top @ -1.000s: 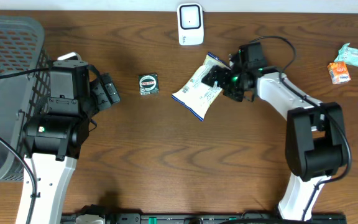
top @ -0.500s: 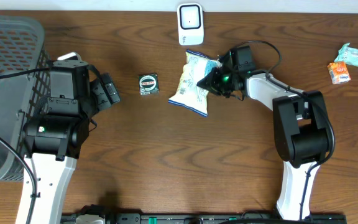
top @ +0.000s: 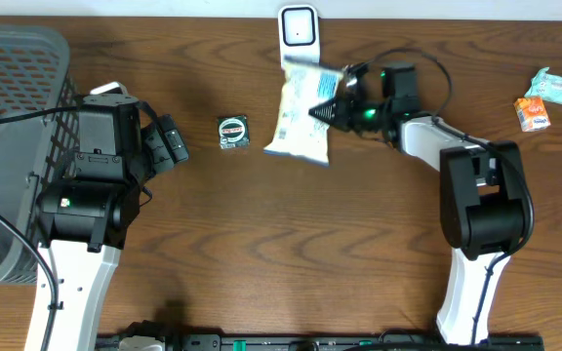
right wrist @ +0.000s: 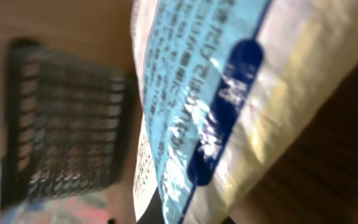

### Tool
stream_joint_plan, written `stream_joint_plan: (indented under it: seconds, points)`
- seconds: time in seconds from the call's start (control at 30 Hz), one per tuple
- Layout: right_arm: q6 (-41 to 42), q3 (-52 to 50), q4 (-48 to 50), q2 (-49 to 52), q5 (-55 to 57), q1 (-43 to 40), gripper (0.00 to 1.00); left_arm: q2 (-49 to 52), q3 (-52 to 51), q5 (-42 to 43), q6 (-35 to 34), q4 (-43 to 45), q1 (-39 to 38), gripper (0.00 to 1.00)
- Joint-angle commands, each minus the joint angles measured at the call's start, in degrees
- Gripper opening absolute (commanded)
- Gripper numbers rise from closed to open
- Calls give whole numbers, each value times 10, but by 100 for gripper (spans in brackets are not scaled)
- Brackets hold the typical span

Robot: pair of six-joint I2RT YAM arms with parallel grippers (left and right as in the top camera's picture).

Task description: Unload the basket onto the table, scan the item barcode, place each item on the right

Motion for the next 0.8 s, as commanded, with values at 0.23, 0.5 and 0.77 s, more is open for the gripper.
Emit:
stream_joint_plan:
  seconds: [0.23, 0.5, 0.77]
  points:
    - [188, 3, 355, -64, -211, -16, 1, -3, 1, -3, 8, 0, 2, 98]
    - [360, 3, 560, -64, -193, -19, 1, -3, 1, -3, 8, 0, 2, 97]
    - [360, 3, 523, -64, -139, -19, 1, -3, 1, -3, 8, 0, 2, 98]
